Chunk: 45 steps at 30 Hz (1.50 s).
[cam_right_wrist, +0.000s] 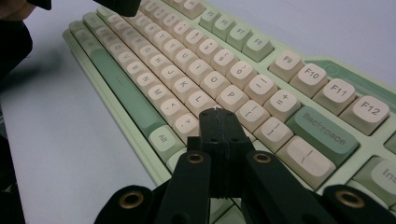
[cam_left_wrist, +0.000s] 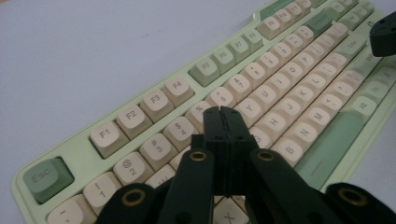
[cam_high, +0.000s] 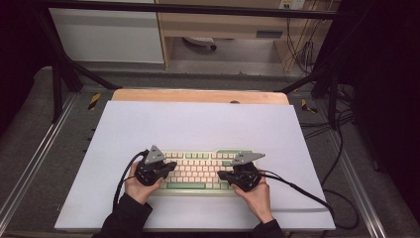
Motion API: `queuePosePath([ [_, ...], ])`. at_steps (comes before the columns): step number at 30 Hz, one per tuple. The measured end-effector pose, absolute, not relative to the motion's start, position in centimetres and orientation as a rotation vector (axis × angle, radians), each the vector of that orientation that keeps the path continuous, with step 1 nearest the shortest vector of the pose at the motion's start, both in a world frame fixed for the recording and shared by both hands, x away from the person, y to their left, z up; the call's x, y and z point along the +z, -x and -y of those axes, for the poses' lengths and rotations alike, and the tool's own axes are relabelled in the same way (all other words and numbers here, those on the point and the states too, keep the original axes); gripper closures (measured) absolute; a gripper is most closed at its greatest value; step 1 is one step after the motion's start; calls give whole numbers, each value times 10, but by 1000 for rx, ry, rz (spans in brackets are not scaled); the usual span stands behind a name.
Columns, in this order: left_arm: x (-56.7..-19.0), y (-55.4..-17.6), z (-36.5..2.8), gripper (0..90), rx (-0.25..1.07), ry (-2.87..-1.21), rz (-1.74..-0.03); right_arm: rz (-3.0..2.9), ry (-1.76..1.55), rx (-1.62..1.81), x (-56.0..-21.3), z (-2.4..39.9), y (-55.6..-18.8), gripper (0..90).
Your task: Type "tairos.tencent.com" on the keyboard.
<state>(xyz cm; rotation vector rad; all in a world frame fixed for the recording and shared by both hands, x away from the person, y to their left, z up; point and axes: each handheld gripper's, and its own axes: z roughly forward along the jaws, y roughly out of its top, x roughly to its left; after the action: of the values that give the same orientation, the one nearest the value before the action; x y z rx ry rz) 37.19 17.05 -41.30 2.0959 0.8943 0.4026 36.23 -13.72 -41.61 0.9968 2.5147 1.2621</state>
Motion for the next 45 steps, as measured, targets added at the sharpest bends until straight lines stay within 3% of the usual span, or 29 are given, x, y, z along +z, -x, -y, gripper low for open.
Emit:
queuePosePath([
  [45, -423, -375, -178, 898, 397, -2108, -930, -2512, -987, 1269, -415, 138, -362, 900],
])
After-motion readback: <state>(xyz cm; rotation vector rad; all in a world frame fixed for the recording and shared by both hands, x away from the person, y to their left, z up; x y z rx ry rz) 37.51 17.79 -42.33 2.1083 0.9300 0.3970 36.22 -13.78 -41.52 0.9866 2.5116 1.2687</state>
